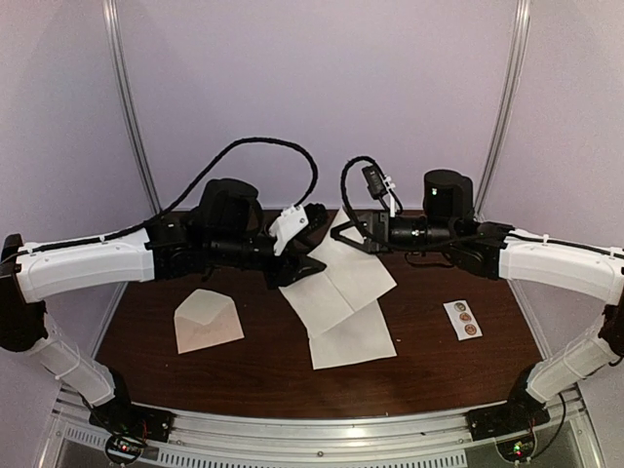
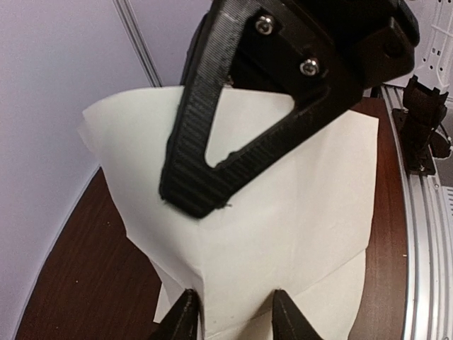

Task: Place the letter into the envelope and seal it

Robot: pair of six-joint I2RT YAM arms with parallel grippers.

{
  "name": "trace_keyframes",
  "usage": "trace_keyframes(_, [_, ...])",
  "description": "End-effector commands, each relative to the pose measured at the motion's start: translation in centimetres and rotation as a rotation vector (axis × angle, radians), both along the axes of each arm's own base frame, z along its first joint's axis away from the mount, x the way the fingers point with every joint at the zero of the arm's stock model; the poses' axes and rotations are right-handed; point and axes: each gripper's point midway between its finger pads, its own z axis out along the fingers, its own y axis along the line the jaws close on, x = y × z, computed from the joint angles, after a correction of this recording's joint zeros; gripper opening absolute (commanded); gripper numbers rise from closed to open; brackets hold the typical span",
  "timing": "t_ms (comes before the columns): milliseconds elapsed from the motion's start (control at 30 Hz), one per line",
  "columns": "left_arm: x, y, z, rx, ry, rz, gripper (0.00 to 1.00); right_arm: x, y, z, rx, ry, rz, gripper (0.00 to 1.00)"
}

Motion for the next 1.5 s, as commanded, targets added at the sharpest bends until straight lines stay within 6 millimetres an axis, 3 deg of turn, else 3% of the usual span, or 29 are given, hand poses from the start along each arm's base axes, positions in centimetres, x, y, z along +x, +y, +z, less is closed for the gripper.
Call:
trace_keyframes(0, [0.2, -0.2, -0.4, 0.014, -0.019, 0.005, 0.32, 0.0, 0.0, 2.2, 0.025, -0.049, -0.011, 0.0])
trace_keyframes(667, [0.2, -0.5, -0.7, 0.017, -0.004, -0.002, 0.0, 0.0, 0.0, 1.2, -0.035, -0.062, -0.002, 0.01])
trace_keyframes(733, [0.2, -0.5, -0.8, 0.018, -0.001, -0.002, 0.0, 0.2, -0.2, 1.3, -0.042, -0.069, -0.018, 0.09])
trace_keyframes(900, [0.9, -0.3, -1.0, 0.024, 0.002, 0.044, 0.0, 0.7, -1.3, 2.7, -0.053, -0.126, -0.081, 0.41])
trace_keyframes(1033, [1.9, -0.2, -0.7, 0.002, 0.047, 0.086, 0.0, 1.3, -4.2, 3.9, -0.086, -0.181, -0.208, 0.7])
trace_keyframes(1200, [3.0, 0.8, 1.6, -0.111, 0.143, 0.078, 0.0, 1.9, -8.2, 4.8, -0.056, -0.231, -0.357, 0.97])
trace_keyframes(1300, [2.7, 1.4, 4.0, -0.22, 0.194, 0.022, 0.0, 1.1, -9.0, 4.4, -0.02, -0.251, -0.358, 1.0])
trace_keyframes(1467, [0.7, 2.4, 7.1, -0.32, 0.186, -0.078, 0.0, -0.4, -8.7, 4.0, 0.051, -0.271, -0.295, 1.0])
